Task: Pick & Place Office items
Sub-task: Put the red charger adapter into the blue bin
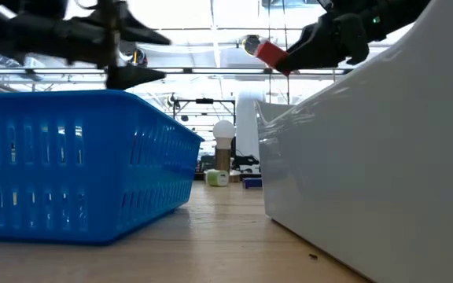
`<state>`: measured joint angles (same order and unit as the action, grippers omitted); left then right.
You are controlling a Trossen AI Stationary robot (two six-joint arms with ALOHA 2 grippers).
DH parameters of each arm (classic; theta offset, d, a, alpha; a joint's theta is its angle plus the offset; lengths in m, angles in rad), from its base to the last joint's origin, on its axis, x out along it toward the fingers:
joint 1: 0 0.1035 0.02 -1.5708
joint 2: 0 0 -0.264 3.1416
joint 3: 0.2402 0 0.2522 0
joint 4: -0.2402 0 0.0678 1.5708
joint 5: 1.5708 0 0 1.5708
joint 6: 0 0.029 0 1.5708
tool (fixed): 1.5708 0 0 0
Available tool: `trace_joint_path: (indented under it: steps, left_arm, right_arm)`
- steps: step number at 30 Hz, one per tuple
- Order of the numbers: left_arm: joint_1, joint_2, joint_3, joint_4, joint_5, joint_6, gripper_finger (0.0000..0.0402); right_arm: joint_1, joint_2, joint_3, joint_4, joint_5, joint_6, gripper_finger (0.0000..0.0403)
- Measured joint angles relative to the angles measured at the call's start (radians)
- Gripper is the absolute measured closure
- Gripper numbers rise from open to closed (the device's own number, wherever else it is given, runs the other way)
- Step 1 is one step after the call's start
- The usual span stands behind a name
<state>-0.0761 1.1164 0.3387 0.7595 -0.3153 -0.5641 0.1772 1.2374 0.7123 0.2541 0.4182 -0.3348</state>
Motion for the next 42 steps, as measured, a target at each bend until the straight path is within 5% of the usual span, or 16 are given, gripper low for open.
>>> trace_joint_path:
  steps: [10,19,25,42]
  left_arm:
    - [0.006,0.276,0.236,0.001,-0.026,-0.059,0.0105]
    - [0.006,0.488,0.436,-0.001,0.055,-0.020,0.0105]
    - [0.006,0.503,0.461,-0.016,0.055,-0.017,0.0105]
    - [-0.004,0.532,0.479,-0.025,0.057,-0.043,0.0105]
  right_arm:
    - [0.086,0.062,0.000,0.027,0.241,-0.132,0.0186]
    - [0.093,0.085,0.000,0.069,0.271,-0.193,0.0186]
    - [0.115,0.084,0.000,0.073,0.345,-0.224,0.0186]
    - [0.119,0.084,0.000,0.122,0.341,-0.239,0.0186]
